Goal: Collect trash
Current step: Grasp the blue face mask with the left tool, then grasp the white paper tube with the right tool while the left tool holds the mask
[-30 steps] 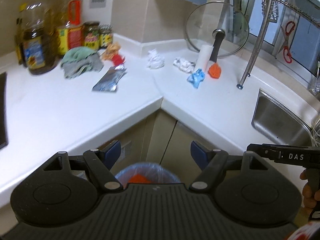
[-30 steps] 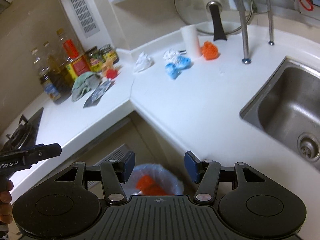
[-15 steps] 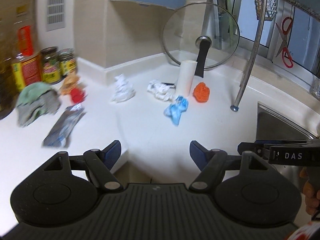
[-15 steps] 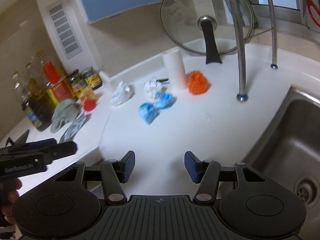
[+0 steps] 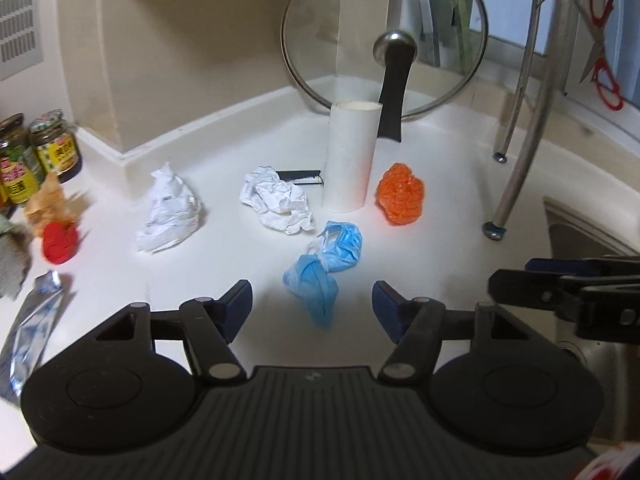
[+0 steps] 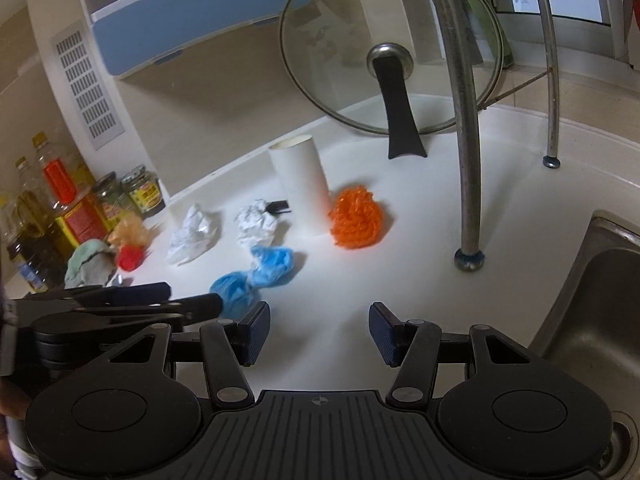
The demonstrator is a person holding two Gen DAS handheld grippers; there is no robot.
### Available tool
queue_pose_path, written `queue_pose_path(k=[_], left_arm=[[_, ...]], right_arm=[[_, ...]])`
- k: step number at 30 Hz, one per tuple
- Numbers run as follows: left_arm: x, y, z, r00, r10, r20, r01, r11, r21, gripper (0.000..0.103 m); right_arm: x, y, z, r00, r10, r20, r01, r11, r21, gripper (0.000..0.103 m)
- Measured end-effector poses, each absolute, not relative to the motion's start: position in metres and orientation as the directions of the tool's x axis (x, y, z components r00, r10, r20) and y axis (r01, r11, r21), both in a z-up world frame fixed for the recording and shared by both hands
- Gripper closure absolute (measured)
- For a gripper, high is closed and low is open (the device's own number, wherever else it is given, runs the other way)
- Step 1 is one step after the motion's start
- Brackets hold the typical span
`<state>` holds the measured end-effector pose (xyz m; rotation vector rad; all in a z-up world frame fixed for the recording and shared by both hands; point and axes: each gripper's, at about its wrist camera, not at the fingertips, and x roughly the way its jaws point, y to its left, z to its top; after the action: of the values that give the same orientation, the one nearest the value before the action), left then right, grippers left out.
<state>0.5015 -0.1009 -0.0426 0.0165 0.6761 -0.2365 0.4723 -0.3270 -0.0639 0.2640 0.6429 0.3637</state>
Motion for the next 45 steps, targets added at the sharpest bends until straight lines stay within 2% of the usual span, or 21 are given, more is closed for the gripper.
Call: queue_pose_path(k=[9,19,25,31,33,34,35,39,45], left_arm=[[0.533,-0.106,-0.062,0.727,-0.192,-0.659,0.218,0.975,-0.043,0.060],[0.535,-0.101,-0.060,0.729,-0.215,-0.649,0.232,0.971,-0.061,0.091],[0.520,-0.084,-0.038,0.774,-0.210,-0.598,0.200,0.976,-0.084,0.092],[0.514,-0.053,-0.017,0.821,-0.121,-0.558,0.083,0.992,-0.094,0.092],[0.516,-0.041,-0.012,0.831,-0.087,-0.549,0.044,0.995,-0.090,0.092],[0.517,-0.036,-0.010,0.835,-0.070,-0.546,0.027,0.996,-0.086,0.092],[0.518,-0.030,-0.008,0.838,-0.054,-0.543,0.009,0.996,-0.084,0.092],[0.519,-0.010,-0.002,0.847,0.004,-0.531,-0.056,0.995,-0.082,0.092],[0.519,0.007,0.003,0.846,0.066,-0.529,-0.121,0.990,-0.070,0.092]], right_arm=[[0.492,-0.334,-0.069,0.740,0.418,-0.526,-0.243,0.897,0.370,0.048],[0.505,-0.329,-0.070,0.738,0.430,-0.521,-0.255,0.891,0.375,0.048],[0.515,-0.320,-0.062,0.753,0.436,-0.492,-0.294,0.893,0.341,0.048],[0.539,-0.305,-0.046,0.789,0.434,-0.434,-0.340,0.898,0.280,0.048],[0.550,-0.298,-0.043,0.804,0.417,-0.423,-0.343,0.907,0.244,0.041],[0.554,-0.295,-0.042,0.812,0.410,-0.416,-0.344,0.911,0.227,0.029],[0.559,-0.293,-0.041,0.824,0.400,-0.402,-0.341,0.916,0.213,0.025],[0.578,-0.280,-0.041,0.843,0.369,-0.390,-0.334,0.929,0.158,0.025],[0.599,-0.261,-0.046,0.849,0.350,-0.396,-0.317,0.937,0.148,0.025]])
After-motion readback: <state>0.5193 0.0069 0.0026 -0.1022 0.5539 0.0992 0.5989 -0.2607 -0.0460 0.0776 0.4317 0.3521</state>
